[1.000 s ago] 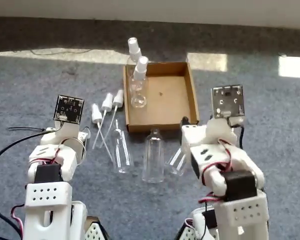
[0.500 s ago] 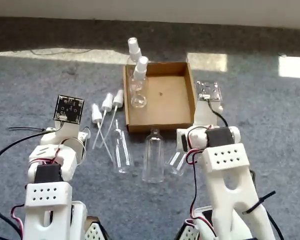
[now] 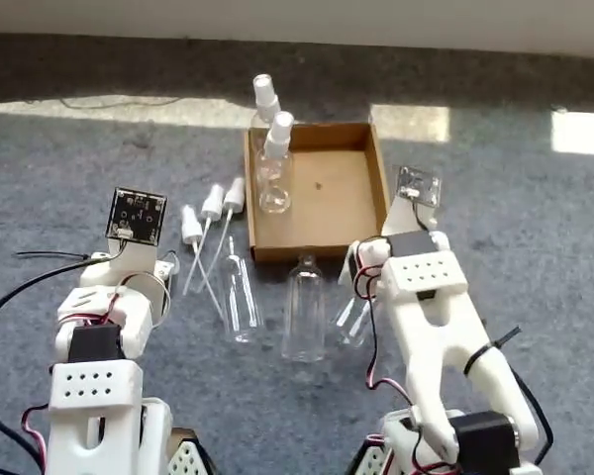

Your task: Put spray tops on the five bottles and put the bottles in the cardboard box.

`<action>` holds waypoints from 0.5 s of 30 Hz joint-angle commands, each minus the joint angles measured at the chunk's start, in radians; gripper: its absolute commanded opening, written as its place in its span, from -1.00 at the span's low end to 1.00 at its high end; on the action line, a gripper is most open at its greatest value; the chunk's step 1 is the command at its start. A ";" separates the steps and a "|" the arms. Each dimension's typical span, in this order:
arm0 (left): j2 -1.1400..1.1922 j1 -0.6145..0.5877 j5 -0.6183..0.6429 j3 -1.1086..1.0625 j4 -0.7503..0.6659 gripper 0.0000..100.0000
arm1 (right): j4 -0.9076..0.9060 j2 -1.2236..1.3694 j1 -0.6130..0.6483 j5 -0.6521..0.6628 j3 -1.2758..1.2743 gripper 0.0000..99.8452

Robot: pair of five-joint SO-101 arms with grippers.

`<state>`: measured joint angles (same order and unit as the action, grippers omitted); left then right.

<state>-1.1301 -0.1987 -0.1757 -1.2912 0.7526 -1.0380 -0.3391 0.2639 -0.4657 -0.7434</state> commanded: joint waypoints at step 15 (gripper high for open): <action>-0.007 0.021 -0.002 0.004 -0.014 -0.66 | 0.022 0.114 -0.366 0.405 0.053 -0.60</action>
<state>-1.1301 -0.1987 -0.1757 -1.2912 0.7526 -1.0058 -0.2209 0.0184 -0.1834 -0.7434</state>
